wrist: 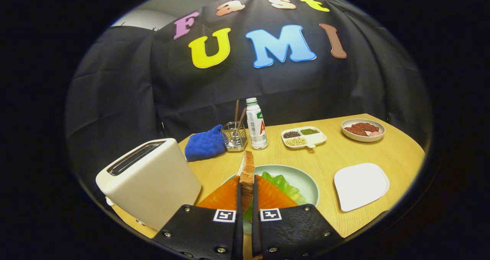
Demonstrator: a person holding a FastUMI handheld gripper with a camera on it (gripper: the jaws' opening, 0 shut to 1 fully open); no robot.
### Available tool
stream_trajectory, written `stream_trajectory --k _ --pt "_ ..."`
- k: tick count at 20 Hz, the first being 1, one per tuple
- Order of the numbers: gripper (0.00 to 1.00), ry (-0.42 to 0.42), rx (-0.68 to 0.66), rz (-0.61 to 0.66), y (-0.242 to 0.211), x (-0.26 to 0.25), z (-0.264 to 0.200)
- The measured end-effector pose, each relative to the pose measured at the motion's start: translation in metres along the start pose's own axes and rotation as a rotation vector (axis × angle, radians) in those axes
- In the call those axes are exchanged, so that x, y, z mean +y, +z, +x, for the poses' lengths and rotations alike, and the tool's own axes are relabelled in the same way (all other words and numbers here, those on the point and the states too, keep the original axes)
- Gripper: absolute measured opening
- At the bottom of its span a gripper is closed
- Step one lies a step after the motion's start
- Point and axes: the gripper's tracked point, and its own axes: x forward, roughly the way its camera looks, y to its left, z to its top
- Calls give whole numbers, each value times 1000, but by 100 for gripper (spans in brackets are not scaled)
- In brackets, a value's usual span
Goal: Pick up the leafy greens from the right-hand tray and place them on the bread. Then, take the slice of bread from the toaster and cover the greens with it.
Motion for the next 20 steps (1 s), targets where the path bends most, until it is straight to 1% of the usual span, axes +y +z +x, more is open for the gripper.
stream_trajectory --k 1,2,5,7,9,10,12,15,19,20 --pt "9 -13 2 -7 -1 -8 2" --pt "13 -16 7 -16 -1 -12 3" --pt "13 14 5 -13 -1 -13 2" --pt "15 3 5 -58 -2 -16 5" --pt "15 -8 -8 -110 -2 -17 3" --pt "20 -32 -26 -143 0 -21 4" --pt "33 -59 -43 -198 1 -25 5" --pt "33 -65 -54 -171 0 -28 7" --pt "33 -79 -40 -168 -3 -38 11" --pt "35 -96 -44 -168 -2 -44 11"
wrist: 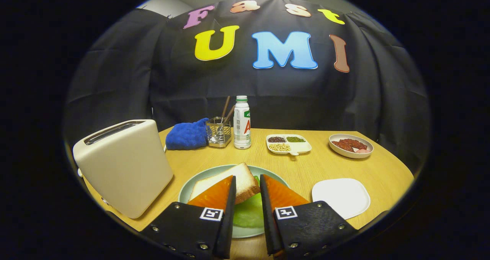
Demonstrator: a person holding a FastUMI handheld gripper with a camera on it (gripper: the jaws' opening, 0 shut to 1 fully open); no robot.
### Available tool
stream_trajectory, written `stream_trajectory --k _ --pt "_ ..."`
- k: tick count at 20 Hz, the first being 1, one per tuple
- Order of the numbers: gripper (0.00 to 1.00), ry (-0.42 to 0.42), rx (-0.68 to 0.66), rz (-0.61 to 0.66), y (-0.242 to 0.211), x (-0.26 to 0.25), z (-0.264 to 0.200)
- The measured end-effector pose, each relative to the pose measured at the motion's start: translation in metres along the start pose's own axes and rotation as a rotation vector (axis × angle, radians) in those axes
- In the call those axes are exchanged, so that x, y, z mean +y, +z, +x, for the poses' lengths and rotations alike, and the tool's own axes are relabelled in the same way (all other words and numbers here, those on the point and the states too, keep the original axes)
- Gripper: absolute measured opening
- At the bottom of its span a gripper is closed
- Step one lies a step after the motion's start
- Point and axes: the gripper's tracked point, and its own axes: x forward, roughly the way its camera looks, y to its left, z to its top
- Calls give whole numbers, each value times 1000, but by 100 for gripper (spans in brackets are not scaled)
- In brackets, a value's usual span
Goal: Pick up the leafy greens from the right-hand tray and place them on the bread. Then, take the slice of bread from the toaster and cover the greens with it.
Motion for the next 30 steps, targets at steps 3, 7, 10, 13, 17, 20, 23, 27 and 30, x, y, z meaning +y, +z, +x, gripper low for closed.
stream_trajectory --k 3,7,10,13,17,20,23,27,30 --pt "35 -41 -9 6 3 -17 0" --pt "35 -31 -64 51 21 -34 -12" --pt "35 -63 -117 28 37 -59 -27" --pt "35 -99 -154 11 46 -92 -43" --pt "35 -146 -180 35 53 -144 -74" --pt "35 -169 -259 24 66 -188 -96" --pt "35 -65 -279 15 67 -208 -106" --pt "35 -80 -302 -10 61 -275 -113" --pt "35 -159 -326 -67 47 -344 -117"
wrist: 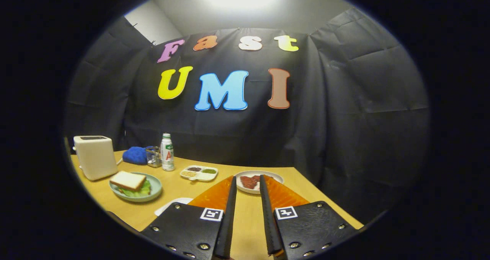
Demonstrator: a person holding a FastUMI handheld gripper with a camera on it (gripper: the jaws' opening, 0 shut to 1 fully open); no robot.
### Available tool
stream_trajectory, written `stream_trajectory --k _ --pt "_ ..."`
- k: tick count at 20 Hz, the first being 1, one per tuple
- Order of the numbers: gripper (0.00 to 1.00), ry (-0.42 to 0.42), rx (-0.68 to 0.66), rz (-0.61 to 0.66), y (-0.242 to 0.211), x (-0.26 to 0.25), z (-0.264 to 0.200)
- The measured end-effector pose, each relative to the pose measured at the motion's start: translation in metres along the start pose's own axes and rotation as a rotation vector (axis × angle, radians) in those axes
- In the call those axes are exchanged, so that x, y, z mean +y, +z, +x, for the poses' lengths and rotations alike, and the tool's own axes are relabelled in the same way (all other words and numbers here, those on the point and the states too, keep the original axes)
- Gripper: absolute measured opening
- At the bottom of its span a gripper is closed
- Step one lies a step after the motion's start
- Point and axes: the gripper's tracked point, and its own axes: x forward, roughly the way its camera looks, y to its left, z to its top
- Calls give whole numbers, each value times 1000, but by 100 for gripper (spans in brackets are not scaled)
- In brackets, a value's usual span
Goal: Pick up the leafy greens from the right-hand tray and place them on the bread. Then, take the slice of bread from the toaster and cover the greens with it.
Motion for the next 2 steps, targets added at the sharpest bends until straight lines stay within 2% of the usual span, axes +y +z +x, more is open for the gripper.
stream_trajectory --k 2 --pt "35 -29 -19 -25 -9 -48 1"
